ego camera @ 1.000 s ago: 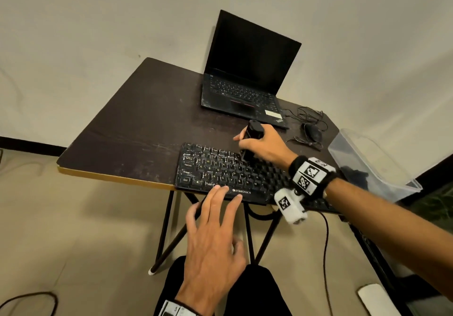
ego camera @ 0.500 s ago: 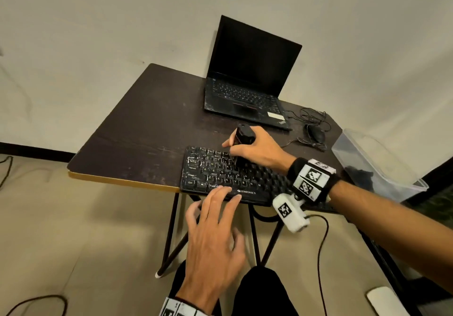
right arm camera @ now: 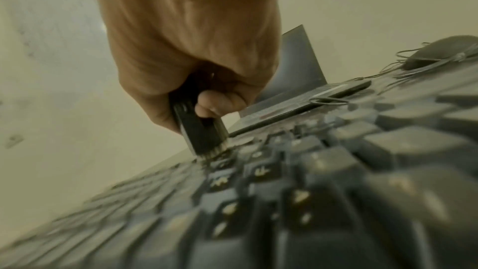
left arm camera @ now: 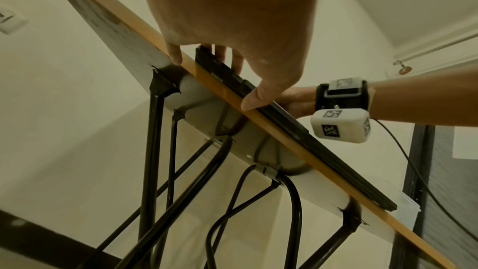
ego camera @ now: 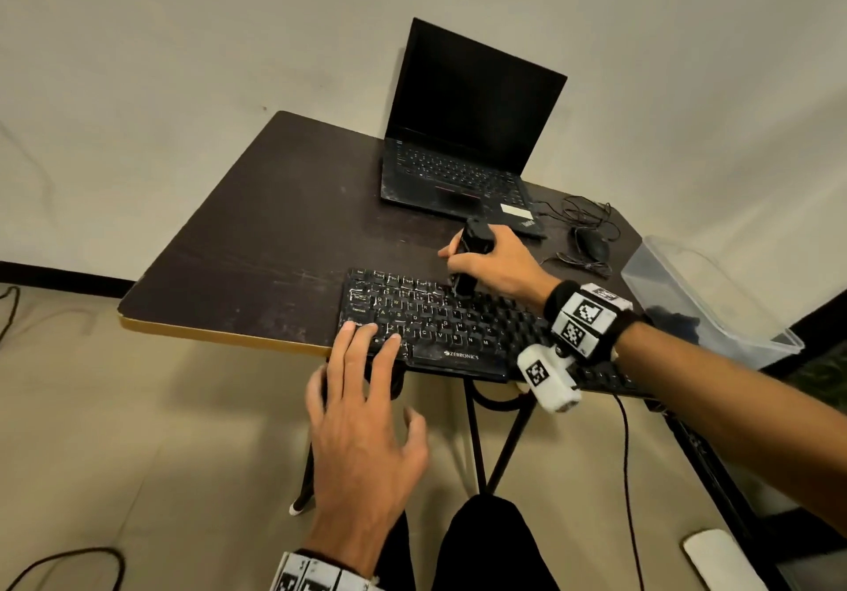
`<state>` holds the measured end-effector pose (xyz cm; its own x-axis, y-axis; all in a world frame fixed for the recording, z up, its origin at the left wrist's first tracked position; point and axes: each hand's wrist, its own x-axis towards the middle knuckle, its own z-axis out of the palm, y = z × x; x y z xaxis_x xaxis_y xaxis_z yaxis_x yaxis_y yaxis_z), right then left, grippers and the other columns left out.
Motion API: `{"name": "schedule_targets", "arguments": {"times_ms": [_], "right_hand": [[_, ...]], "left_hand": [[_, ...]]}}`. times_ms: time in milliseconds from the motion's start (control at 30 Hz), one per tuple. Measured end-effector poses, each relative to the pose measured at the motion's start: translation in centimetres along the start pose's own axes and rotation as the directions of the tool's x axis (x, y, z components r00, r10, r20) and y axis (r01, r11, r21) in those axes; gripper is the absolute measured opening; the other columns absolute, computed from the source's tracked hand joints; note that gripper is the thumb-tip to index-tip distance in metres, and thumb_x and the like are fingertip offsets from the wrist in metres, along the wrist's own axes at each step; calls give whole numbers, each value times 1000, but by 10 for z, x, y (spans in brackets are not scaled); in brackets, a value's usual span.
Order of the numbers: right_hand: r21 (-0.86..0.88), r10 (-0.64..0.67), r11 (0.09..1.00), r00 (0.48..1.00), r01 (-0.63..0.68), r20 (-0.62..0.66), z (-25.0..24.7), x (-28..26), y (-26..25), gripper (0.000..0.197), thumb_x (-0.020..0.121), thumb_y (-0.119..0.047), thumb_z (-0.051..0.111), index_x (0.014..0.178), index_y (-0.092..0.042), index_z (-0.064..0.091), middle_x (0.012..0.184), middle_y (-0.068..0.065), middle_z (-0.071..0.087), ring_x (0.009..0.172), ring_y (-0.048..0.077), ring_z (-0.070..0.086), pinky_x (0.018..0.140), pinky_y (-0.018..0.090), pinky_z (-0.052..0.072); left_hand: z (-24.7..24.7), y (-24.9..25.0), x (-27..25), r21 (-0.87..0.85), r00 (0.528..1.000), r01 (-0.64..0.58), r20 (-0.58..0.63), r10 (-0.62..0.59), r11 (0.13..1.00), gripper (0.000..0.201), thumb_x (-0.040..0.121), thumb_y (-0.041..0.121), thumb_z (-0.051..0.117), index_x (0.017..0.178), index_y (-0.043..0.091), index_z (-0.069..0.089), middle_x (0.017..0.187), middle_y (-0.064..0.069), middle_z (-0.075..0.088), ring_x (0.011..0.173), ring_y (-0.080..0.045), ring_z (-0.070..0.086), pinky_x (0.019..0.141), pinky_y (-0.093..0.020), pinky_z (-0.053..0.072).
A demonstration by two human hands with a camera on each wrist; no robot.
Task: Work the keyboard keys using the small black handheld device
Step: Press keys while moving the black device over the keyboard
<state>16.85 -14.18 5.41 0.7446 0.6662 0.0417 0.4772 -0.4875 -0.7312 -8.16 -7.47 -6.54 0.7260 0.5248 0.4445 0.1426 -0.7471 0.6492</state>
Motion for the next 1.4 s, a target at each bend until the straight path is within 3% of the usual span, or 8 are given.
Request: {"name": "schedule_targets", "arguments": {"times_ms": [100, 333, 467, 533, 800, 1033, 1233, 1400], "right_hand": [[0, -101, 995, 988, 102, 115, 13, -9, -5, 14, 79, -26, 82, 89, -32, 73, 111, -5, 83, 116, 14, 76, 106, 48, 59], [-127, 20, 992, 1000, -22, -16, -7, -4, -1, 25, 67, -45, 78, 89, -32, 75, 94, 0, 82, 93, 30, 79, 90, 56, 64], [-78, -4, 997, 998, 9, 65, -5, -7, -21, 20, 83, -22, 84, 101, -20, 76, 97, 10, 82, 82, 39, 76, 68, 40, 61], [-64, -14, 998, 992, 22, 127, 2, -11, -32, 23, 88, -15, 85, 110, -14, 76, 99, 8, 82, 78, 25, 78, 61, 35, 62], [-107, 4, 994, 990, 11, 138, -15, -20, -40, 27, 84, -13, 90, 109, -16, 80, 104, 7, 83, 94, 25, 82, 84, 50, 68], [-433, -56, 892, 981, 133, 185, -32, -17, -38, 29, 78, -18, 92, 102, -30, 81, 97, -9, 82, 92, 11, 78, 94, 43, 64], [-417, -126, 884, 966, 213, 225, -27, -10, -36, 31, 78, -16, 93, 106, -24, 80, 97, -10, 81, 90, 2, 76, 91, 27, 62], [-404, -106, 896, 971, 186, 212, -24, -7, -34, 31, 80, -17, 93, 106, -23, 78, 101, -6, 81, 94, 7, 77, 94, 38, 64]], "left_hand": [[2, 1, 2, 10, 1000, 11, 12, -11, 1000, 86, 66, 22, 84, 147, 17, 55, 165, -6, 41, 161, -26, 25, 115, -62, 39], [-1, 0, 3, 38, 999, 10, 39, -12, 999, 87, 64, 21, 84, 146, 18, 55, 164, -6, 41, 161, -25, 26, 117, -60, 38], [-2, 2, 3, 36, 998, 13, 63, -15, 999, 88, 64, 23, 83, 146, 17, 55, 164, -7, 41, 160, -27, 27, 114, -62, 41], [-2, 1, 3, 33, 998, 19, 60, -21, 999, 88, 63, 22, 83, 146, 17, 54, 164, -7, 40, 161, -27, 26, 114, -62, 40], [-2, 3, 3, 18, 997, 25, 76, -27, 1000, 90, 63, 22, 85, 146, 18, 52, 165, -7, 40, 160, -28, 27, 112, -65, 42], [1, 2, 3, 16, 997, 22, 70, -24, 1000, 90, 65, 22, 84, 149, 19, 52, 166, -6, 38, 161, -26, 23, 113, -66, 41], [0, 0, 2, 20, 998, 12, 65, -14, 1000, 90, 64, 23, 85, 148, 19, 52, 166, -5, 38, 161, -25, 24, 113, -66, 43], [1, -1, 3, 17, 997, 12, 77, -13, 1000, 92, 63, 23, 86, 148, 20, 52, 166, -5, 38, 161, -25, 25, 112, -66, 43]]}}
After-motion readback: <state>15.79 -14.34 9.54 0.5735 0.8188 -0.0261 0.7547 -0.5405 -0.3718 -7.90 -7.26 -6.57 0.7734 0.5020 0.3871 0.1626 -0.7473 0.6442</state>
